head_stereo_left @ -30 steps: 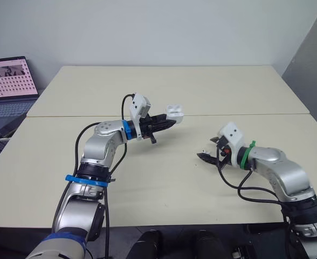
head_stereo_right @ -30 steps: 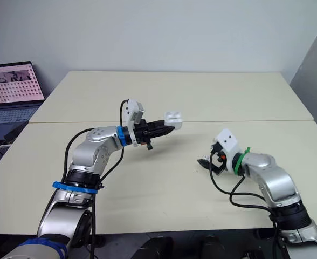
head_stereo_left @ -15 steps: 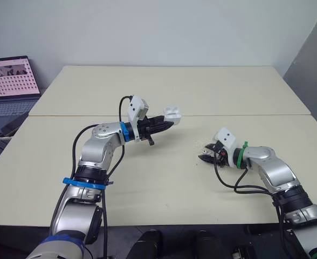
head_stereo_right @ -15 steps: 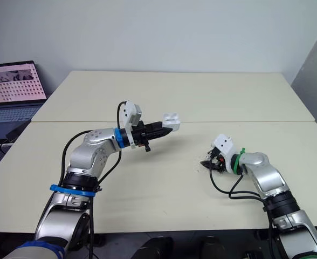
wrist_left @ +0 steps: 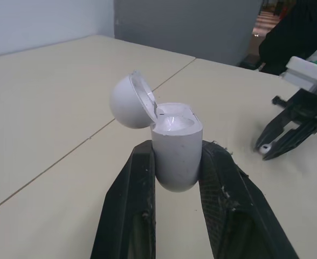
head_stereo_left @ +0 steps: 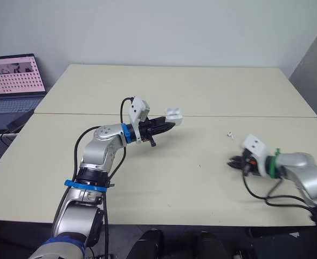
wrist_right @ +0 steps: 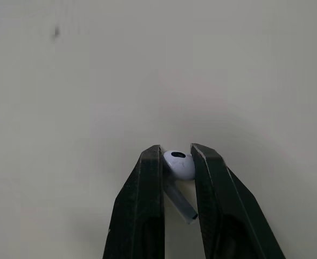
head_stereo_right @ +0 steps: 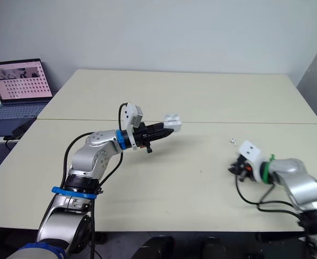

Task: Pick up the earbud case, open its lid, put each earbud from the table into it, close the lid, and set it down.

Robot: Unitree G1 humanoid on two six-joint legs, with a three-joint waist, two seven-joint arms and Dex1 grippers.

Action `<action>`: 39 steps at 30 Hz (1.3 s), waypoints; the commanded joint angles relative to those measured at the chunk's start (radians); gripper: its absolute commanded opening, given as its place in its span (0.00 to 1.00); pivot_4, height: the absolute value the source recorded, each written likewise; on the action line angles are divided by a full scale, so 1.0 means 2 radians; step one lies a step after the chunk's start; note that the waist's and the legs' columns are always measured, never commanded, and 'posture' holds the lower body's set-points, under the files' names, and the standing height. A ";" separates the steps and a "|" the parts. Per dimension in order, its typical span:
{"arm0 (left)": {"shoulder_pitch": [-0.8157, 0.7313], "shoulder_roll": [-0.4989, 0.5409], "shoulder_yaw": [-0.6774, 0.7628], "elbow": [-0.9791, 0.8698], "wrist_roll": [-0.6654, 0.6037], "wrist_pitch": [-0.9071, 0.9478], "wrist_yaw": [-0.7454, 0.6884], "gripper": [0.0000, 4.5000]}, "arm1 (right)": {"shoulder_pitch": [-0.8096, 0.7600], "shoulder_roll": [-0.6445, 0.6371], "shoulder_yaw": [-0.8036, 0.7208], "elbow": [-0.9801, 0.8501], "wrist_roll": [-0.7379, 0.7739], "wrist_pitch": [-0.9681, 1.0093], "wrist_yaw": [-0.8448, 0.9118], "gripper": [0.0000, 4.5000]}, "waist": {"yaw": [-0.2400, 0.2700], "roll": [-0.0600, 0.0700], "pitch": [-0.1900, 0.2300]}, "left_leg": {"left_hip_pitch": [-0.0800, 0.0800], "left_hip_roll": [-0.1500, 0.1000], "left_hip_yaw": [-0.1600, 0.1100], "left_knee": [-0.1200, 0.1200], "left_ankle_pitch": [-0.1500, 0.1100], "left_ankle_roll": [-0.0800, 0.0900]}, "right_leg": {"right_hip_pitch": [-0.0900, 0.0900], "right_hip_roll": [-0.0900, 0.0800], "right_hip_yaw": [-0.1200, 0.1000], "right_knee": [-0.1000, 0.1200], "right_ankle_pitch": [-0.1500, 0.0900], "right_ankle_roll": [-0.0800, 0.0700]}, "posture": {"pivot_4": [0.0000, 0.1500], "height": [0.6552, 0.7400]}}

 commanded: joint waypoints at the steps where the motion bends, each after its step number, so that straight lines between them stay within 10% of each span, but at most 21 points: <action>1: 0.003 -0.003 0.004 -0.029 -0.007 -0.004 0.007 0.16 | 0.049 -0.017 -0.023 -0.034 -0.002 0.005 -0.004 0.09 | 0.000 0.000 0.000 | 0.000 0.000 0.000 0.000 0.000 0.000 | 0.000 0.000 0.000 0.000 0.000 0.000 | 1.00 1.00; 19: 0.026 -0.007 -0.003 -0.059 -0.010 0.006 0.012 0.16 | 0.135 -0.096 -0.048 0.012 -0.020 -0.060 0.035 0.09 | 0.015 -0.001 0.000 | 0.000 0.000 0.000 0.001 0.000 0.001 | 0.002 0.000 -0.001 -0.003 0.000 0.001 | 1.00 1.00; 24: 0.031 -0.009 -0.005 -0.065 -0.011 0.013 0.011 0.16 | 0.127 -0.105 -0.038 0.020 -0.025 -0.065 0.047 0.46 | 0.015 -0.001 0.000 | 0.000 0.000 0.000 0.000 0.000 0.001 | 0.002 0.000 -0.001 -0.003 0.000 0.001 | 1.00 1.00; 39: 0.056 -0.015 -0.010 -0.085 -0.011 0.016 0.017 0.16 | 0.111 -0.128 -0.033 0.029 -0.021 -0.036 0.077 0.46 | 0.015 -0.001 0.000 | 0.000 0.000 0.000 0.000 -0.001 0.002 | 0.003 0.000 -0.001 -0.008 0.002 0.003 | 1.00 1.00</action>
